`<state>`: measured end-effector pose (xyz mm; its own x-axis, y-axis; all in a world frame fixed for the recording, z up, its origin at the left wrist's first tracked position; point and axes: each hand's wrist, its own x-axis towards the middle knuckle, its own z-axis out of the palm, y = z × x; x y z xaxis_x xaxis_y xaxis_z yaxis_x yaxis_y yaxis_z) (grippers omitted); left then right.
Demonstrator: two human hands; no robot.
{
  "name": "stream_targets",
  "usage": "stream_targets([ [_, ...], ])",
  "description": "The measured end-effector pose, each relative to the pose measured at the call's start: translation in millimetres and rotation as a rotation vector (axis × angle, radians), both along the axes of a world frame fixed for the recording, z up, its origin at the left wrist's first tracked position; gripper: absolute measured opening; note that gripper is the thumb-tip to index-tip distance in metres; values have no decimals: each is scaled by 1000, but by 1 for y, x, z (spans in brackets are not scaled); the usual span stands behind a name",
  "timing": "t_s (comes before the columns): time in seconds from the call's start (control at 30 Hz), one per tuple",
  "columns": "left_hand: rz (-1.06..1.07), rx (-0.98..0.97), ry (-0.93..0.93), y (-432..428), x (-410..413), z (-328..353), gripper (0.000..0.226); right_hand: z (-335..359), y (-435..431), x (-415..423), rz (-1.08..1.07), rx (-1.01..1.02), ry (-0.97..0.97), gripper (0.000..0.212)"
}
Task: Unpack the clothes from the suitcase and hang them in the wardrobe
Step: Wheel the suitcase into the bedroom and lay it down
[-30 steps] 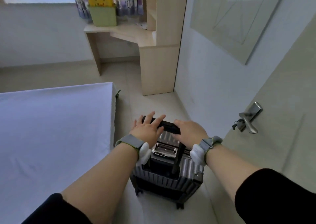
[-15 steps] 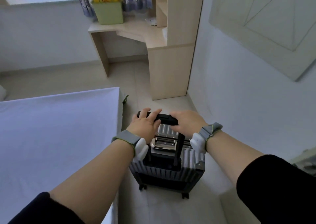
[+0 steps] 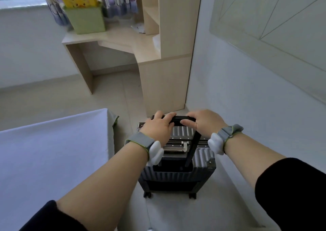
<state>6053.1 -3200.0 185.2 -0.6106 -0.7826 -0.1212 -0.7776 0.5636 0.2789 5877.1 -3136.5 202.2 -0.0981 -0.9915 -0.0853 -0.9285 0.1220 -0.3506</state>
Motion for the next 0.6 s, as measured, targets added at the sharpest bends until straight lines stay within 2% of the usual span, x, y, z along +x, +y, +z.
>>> stream_targets([
  [0.13, -124, -2, -16, -68, -30, 7, 37, -7, -44, -25, -212, -91, 42, 45],
  [0.23, -106, -43, -5, -88, -43, 9, 33, -10, -59, -25, -436, -207, -31, 70],
  [0.33, -106, -74, -26, -114, -63, 9, 34, -15, -83, -29, -702, -268, -299, 85],
  [0.43, -79, -75, -47, -136, -79, 11, 34, -12, -109, -39, -819, -266, -578, 81],
  [0.6, -33, -55, -48, -160, -94, 12, 31, -19, -144, -47, -1002, -122, -923, 78],
])
